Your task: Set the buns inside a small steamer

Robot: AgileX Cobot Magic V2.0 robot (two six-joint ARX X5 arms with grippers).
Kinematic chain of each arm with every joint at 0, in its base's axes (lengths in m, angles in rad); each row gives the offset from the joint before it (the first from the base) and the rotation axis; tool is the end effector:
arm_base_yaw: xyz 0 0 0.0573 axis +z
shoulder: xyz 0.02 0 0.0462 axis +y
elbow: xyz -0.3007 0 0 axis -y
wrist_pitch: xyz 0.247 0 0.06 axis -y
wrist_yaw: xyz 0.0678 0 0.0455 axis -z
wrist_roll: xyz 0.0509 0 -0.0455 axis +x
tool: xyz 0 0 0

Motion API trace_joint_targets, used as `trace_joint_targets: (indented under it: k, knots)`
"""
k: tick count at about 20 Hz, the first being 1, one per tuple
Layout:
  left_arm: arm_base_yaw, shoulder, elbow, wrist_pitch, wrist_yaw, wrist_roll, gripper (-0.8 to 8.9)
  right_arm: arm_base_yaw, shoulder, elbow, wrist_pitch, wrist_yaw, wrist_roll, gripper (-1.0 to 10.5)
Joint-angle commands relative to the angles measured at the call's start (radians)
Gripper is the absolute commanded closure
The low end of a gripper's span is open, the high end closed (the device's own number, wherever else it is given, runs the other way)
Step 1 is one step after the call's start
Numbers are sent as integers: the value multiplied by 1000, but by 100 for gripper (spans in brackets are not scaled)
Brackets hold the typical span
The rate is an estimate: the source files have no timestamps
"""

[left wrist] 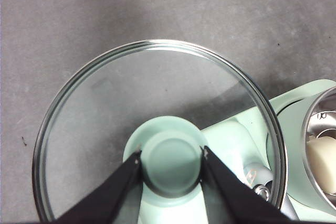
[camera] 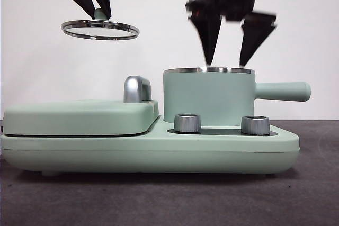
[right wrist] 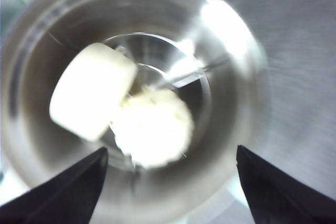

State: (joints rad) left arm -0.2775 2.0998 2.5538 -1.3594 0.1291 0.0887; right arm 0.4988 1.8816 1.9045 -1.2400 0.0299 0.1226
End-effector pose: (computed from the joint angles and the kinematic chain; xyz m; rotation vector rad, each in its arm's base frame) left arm 0.4218 -0.1270 0.4323 0.1490 0.8919 -0.4186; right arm 0.3508 0.1894 0.3441 -0.2145 1.2040 0.3349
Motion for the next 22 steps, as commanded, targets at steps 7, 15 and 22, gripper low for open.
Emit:
trace_joint_targets:
  k: [7,15,22]
  knots:
    - [-41,-5,41,10,37,-16,763,7,-288,45,-179,23,-53,446]
    - [-149,-5,41,9,37,-27,763,45,-769,-237,-94,19,-29,437]
    - [-301,-5,37,10,37,-29,763,64,-1242,-702,157,-40,20,432]
